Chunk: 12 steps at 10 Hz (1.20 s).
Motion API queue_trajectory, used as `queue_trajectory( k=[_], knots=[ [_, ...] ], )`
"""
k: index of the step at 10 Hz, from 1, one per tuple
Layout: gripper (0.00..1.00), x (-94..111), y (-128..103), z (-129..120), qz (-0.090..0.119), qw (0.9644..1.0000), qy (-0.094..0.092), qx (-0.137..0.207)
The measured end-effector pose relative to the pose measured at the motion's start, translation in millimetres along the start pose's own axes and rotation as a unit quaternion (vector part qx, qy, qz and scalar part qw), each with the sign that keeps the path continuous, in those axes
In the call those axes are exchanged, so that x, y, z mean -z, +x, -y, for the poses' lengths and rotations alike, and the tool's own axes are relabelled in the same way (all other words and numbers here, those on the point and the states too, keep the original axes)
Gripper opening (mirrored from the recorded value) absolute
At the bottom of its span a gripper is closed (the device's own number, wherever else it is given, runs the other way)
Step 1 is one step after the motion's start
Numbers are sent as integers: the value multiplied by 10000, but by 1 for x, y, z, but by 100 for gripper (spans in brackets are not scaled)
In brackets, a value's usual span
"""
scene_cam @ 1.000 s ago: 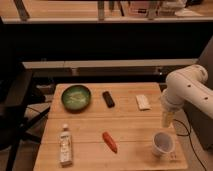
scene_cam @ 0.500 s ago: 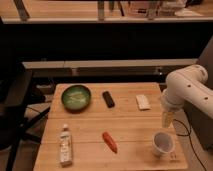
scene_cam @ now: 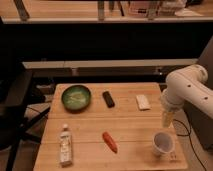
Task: Place the white sponge in the ceramic bowl
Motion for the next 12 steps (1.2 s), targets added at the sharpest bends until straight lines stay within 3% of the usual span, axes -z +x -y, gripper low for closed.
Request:
queue_trajectory(
  k=[2, 12],
  knots=[
    [80, -2, -6, 17, -27, 9999, 7, 151],
    [80, -9, -8, 43, -202, 9982, 1, 565]
  ],
)
